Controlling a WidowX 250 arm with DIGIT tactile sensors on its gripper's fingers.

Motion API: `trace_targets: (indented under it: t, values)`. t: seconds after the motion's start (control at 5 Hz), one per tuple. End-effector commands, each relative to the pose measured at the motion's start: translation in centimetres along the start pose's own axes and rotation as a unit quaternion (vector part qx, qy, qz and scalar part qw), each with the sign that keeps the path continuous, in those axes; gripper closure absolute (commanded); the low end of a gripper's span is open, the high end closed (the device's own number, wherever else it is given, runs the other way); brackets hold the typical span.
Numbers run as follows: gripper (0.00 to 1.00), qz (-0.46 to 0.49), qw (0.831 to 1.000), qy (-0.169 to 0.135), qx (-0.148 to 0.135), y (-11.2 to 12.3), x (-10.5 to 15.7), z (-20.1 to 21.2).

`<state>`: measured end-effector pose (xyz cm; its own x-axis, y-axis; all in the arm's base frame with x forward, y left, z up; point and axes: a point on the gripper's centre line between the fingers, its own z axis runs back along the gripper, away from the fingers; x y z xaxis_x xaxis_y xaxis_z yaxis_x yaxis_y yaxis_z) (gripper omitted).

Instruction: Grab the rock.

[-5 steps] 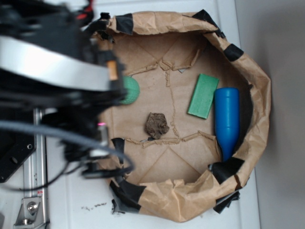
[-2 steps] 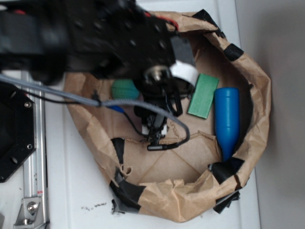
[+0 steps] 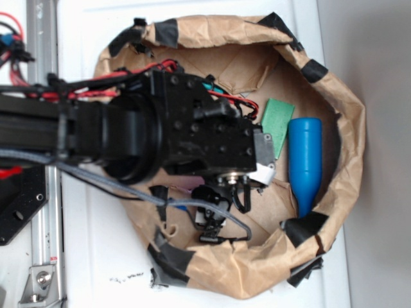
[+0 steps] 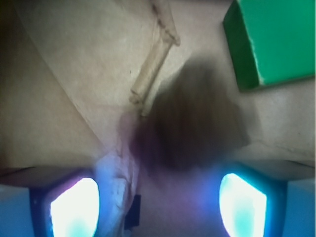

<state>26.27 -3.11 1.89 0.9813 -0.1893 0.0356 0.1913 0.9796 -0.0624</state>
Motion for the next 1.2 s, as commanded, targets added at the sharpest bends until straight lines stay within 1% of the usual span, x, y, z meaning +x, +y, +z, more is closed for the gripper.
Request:
trace_targets:
  t: [0.0, 0.2, 0.4, 0.6, 0.8, 1.0]
  values:
    - [1.00, -0.008, 1.000, -0.021, -0.002, -1.5, 0.1, 0.7]
    - [0.34, 0.007, 0.999, -0.038, 0.016, -0.9, 0.4, 3.7]
    - [0.00, 0.052, 0.995, -0.084, 0.029, 0.1, 0.2, 7.8]
    - [0.00, 0.143, 0.980, -0.132, 0.035, 1.2, 0.4, 9.7]
    - [0.00, 0.262, 0.951, -0.151, 0.062, 1.3, 1.3, 9.3]
    - [0.00, 0.366, 0.917, -0.140, 0.078, 1.3, 2.1, 8.2]
